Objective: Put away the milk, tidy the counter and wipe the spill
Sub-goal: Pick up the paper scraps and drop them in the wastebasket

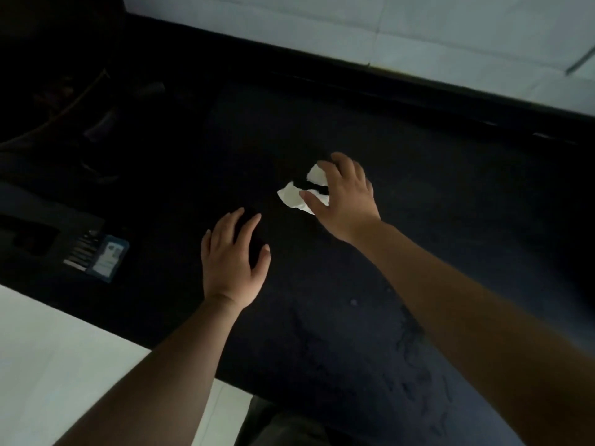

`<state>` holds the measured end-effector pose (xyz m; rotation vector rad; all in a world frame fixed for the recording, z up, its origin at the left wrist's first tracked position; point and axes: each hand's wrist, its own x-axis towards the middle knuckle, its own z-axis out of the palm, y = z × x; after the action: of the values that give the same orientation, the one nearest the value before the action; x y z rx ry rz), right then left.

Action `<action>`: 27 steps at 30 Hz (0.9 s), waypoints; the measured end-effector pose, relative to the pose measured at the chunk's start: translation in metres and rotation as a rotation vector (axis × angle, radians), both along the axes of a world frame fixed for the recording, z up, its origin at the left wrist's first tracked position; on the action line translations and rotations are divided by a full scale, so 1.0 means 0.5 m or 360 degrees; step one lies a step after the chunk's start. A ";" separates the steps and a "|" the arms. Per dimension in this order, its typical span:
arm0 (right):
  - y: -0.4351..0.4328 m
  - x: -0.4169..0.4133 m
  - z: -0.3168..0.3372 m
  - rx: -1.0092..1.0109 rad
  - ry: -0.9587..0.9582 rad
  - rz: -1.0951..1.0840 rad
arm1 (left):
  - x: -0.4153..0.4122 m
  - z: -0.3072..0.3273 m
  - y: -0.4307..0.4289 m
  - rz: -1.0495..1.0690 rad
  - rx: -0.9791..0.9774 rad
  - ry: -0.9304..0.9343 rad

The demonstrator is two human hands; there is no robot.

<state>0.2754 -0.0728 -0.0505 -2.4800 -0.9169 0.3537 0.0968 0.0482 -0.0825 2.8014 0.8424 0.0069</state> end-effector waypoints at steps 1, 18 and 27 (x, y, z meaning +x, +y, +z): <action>0.010 0.005 -0.005 -0.0060 0.0002 0.0009 | 0.001 0.001 0.000 0.0000 -0.0006 -0.0006; 0.004 -0.062 -0.036 0.0092 -0.0036 0.0322 | 0.000 -0.003 0.005 0.0006 -0.0046 -0.0001; -0.006 -0.102 -0.001 0.0178 0.0374 -0.0137 | -0.003 -0.006 0.004 0.0014 -0.0076 -0.0021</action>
<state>0.2245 -0.0757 -0.0509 -2.3079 -0.7123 0.5364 0.0954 0.0500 -0.0854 2.7499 0.8404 0.0065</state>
